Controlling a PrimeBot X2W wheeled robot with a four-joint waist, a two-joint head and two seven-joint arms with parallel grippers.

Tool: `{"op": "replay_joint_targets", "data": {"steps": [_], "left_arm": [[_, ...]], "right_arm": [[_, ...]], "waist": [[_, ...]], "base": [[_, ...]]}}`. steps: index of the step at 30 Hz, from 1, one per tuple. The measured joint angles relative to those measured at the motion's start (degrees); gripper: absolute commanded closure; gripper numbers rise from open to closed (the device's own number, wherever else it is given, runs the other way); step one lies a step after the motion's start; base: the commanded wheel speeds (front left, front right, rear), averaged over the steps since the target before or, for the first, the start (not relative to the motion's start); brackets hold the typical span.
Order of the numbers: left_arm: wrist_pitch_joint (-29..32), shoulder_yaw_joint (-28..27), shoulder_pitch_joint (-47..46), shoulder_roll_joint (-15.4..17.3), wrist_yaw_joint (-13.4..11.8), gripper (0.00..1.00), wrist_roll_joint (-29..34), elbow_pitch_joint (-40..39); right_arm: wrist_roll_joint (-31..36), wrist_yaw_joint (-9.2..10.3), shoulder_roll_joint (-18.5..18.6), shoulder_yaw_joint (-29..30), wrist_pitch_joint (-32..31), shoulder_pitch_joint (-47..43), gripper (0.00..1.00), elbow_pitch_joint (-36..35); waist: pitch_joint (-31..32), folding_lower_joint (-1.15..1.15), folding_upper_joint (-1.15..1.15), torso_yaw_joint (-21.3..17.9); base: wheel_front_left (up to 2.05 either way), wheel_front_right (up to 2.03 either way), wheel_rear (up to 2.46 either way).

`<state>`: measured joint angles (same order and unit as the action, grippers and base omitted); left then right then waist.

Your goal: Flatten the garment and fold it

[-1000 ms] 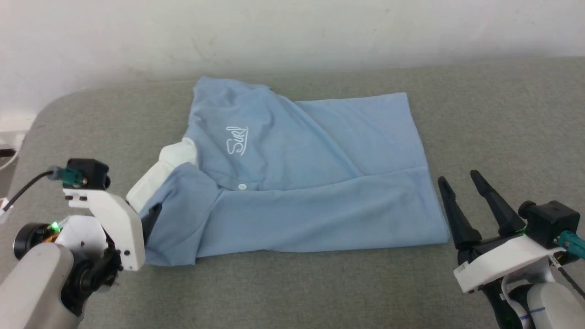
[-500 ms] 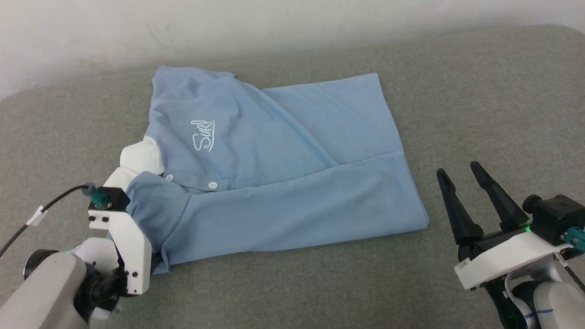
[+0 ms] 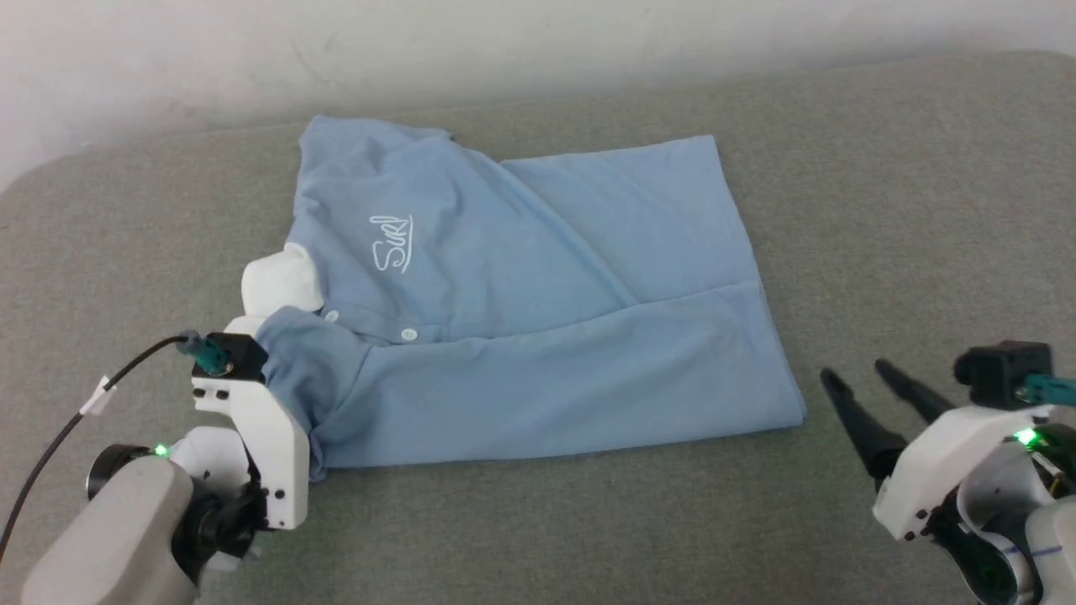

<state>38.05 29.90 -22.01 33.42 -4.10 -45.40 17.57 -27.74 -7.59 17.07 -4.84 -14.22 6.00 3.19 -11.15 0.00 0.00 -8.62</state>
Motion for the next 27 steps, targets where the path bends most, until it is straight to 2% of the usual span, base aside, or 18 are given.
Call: {"op": "replay_joint_targets", "data": {"steps": [4, 13, 14, 15, 16, 21, 27], "left_arm": [[-2.05, -0.42, 0.59, -0.24, -0.73, 1.0, 0.16, -3.24], [-2.25, 0.07, -0.6, -0.49, -2.1, 1.0, 2.63, -10.55], [-2.25, 0.08, -0.79, -0.48, -2.1, 1.0, 2.66, -10.77], [-2.25, 0.09, -0.78, -0.46, -2.19, 1.0, 2.66, -10.87], [-2.25, 0.1, -0.78, -0.45, -2.26, 1.0, 2.66, -10.89], [-2.33, 0.19, -0.74, -0.4, -2.5, 1.0, 2.66, -10.72], [-2.86, 0.68, 0.85, 0.45, -3.08, 1.0, 3.2, -12.39]], "right_arm": [[-4.08, 0.01, 1.99, -3.31, -9.81, 4.0, 0.0, 6.64], [-10.11, 0.04, 2.16, -10.46, -21.29, 17.16, 0.0, 20.8], [-10.66, 0.04, 2.31, -10.95, -23.14, 18.33, 0.5, 22.02], [-11.29, 0.04, 2.44, -11.24, -24.75, 19.41, 0.78, 22.99], [-12.1, 0.05, 2.55, -11.39, -26.21, 20.33, 1.0, 23.88], [-13.92, 0.05, 3.03, -13.21, -27.94, 22.22, 1.0, 25.07], [-13.76, 0.05, 3.96, -17.05, -22.65, 21.52, 1.0, 22.72]], "waist": [[-0.23, 0.01, 0.0, 1.49], [-2.9, 0.01, 0.0, 4.53], [-3.14, 0.0, 0.0, 4.8], [-3.37, 0.0, 0.0, 5.05], [-3.55, 0.0, 0.0, 5.24], [-3.44, 0.01, 0.0, 5.58], [-0.71, 0.01, 0.0, 5.34]], "base": [[0.0, 0.0, 0.0], [0.0, 0.0, 0.0], [0.0, 0.0, 0.0], [0.0, 0.0, 0.0], [0.0, 0.0, 0.0], [0.0, 0.0, 0.0], [0.0, 0.0, 0.0]]}}
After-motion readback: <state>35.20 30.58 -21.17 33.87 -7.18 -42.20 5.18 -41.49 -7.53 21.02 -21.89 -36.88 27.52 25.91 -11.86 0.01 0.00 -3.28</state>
